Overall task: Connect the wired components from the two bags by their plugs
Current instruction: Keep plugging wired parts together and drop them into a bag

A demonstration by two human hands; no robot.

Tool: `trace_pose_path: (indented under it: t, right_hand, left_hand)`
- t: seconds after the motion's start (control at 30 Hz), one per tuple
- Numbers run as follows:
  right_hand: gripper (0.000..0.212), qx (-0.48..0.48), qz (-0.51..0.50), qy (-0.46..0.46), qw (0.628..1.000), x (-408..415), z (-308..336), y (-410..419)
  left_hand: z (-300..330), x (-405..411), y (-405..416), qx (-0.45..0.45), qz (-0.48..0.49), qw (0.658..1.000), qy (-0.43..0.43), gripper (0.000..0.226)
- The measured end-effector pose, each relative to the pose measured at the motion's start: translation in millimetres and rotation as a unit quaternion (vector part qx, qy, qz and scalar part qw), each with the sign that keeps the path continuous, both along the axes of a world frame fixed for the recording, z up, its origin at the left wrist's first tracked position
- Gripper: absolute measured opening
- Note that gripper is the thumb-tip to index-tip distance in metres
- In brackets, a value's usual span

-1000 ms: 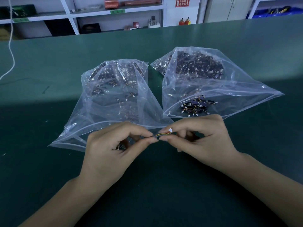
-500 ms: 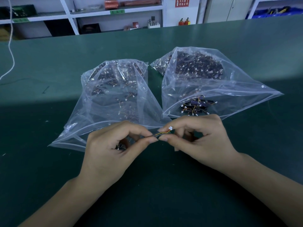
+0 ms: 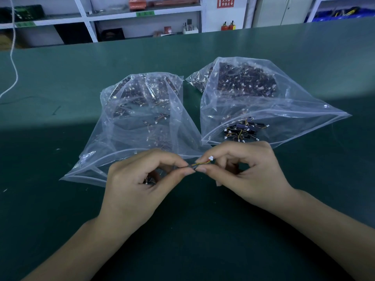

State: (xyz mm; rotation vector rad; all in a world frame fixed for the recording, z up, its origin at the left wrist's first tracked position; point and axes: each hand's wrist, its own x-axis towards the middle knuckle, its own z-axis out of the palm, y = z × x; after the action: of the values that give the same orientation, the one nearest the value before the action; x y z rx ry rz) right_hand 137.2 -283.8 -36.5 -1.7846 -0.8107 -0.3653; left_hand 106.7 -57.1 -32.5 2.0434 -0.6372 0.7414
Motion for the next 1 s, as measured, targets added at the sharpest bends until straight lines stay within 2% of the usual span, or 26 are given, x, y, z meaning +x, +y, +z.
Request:
trace_pose_path:
  t: [0.13,0.3,0.4,0.5,0.63,0.83,1.0]
  right_hand:
    - [0.010,-0.010,0.006,-0.004,1.000,3,0,-4]
    - [0.008,-0.031,-0.010,-0.002,0.999,14,-3,-13]
    - [0.008,-0.088,-0.062,-0.027,0.994,29,-3,-30]
    - [0.009,-0.107,-0.141,-0.050,0.983,42,-3,-45]
    - [0.010,-0.128,-0.244,-0.042,0.960,54,-6,-60]
    - [0.009,-0.147,-0.320,-0.005,0.936,60,-9,-65]
    - [0.010,-0.181,-0.348,0.031,0.920,63,-10,-67]
  left_hand:
    - [0,1,2,0.008,-0.002,1.000,-0.007,0.007]
    - [-4,2,2,0.026,0.008,1.000,0.016,0.022]
    - [-2,3,5,0.019,0.022,0.999,0.030,0.025]
    - [-2,5,11,0.086,0.040,0.995,0.026,0.048]
    - [-5,6,16,0.146,0.063,0.986,0.048,0.060]
    - [-2,10,17,0.197,0.062,0.978,0.020,0.059]
    - [-6,15,20,0.224,0.089,0.970,0.033,0.043]
